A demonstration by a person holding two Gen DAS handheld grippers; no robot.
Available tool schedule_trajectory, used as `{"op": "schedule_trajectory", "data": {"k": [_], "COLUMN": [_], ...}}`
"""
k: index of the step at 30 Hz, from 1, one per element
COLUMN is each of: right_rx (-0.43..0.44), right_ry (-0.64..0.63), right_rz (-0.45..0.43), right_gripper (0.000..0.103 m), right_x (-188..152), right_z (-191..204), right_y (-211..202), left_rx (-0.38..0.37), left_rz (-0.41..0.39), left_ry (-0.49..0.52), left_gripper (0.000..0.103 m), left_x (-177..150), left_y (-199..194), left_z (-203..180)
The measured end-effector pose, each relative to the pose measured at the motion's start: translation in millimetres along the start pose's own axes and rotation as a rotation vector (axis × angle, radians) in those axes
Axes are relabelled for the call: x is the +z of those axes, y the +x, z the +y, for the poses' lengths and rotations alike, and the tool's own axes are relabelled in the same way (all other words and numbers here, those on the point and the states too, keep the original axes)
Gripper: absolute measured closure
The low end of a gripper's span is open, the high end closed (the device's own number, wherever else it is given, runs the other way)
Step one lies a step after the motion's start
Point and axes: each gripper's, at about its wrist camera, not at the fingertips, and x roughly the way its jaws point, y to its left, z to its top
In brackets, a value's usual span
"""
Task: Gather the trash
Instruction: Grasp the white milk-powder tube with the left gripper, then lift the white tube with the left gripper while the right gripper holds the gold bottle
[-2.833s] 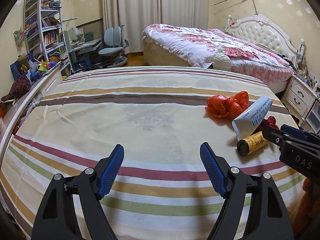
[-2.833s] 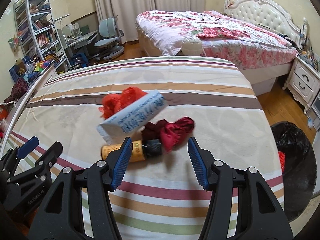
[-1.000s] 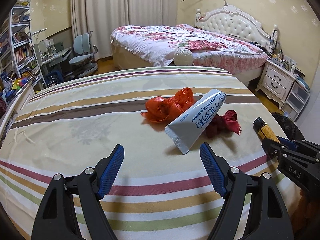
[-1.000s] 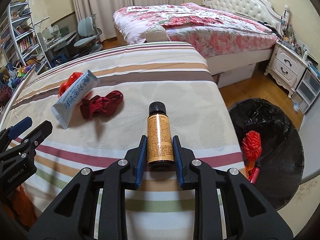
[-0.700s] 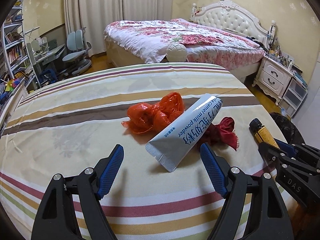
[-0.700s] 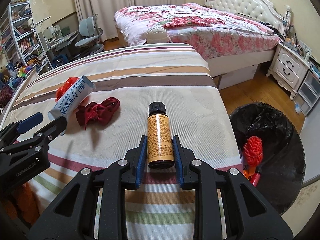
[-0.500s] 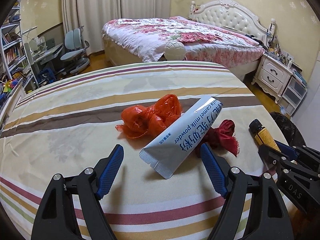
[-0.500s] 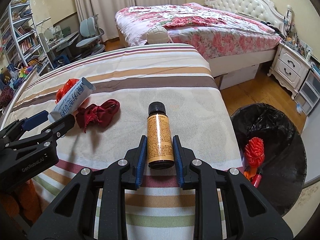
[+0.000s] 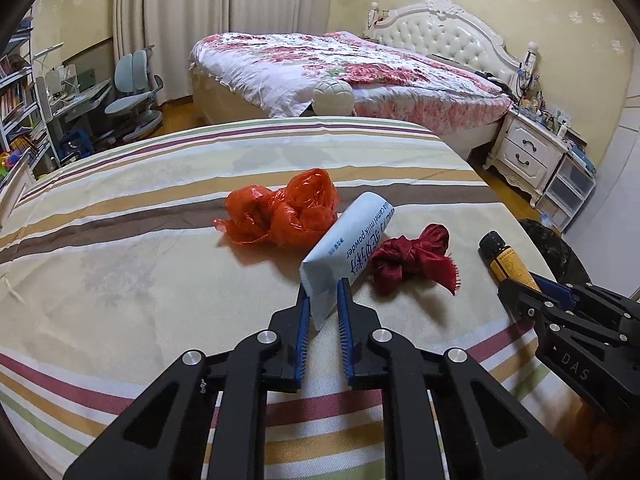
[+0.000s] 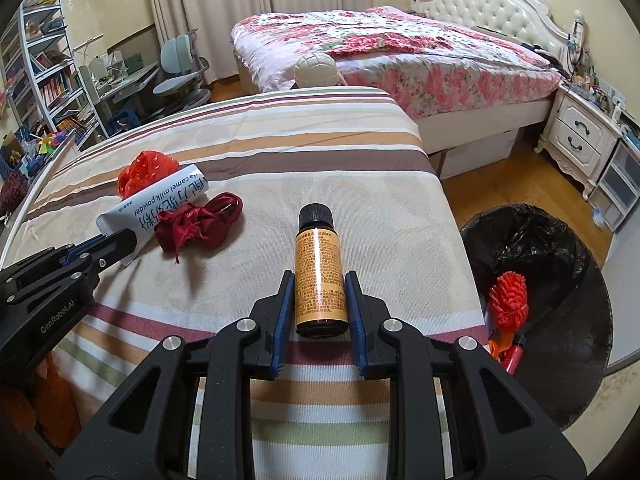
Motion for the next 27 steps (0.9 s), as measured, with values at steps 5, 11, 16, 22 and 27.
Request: {"op": "schedule_trajectory", "data": {"k": [5,11,16,22,27], "right_rx": [0.000,0.001,0.001,0.000,-0.001], "right_ry": [-0.004,-0.006,-0.006,-0.007,-0.009], "right_rz": [-0.002,-0.002,-0.002,-0.002,-0.001], "right_gripper": [0.079,0.079,0.079,0.079,0.079], "right_x": [-4,-8,-9,-10,-11], "right_z": [1,2,2,2,4], "right_y": [-3,-5,-5,-4,-5], "left_rx": [-0.014,-0.019,-0.015,0.003,-0.003], "left_rz": [-0.008,-0.013,-0.001,0.005,0.024], "left_ry": [-0.001,-0.009,-0.004,0.004,-0.001], "left_gripper": [0.100,0.102,0.093,0.059,0.058], "left_x": [-7,-17,-17,-11,-2], "left_y": [-9,-18,-18,-10,1], "left_z": [0,2,2,-1,0]}}
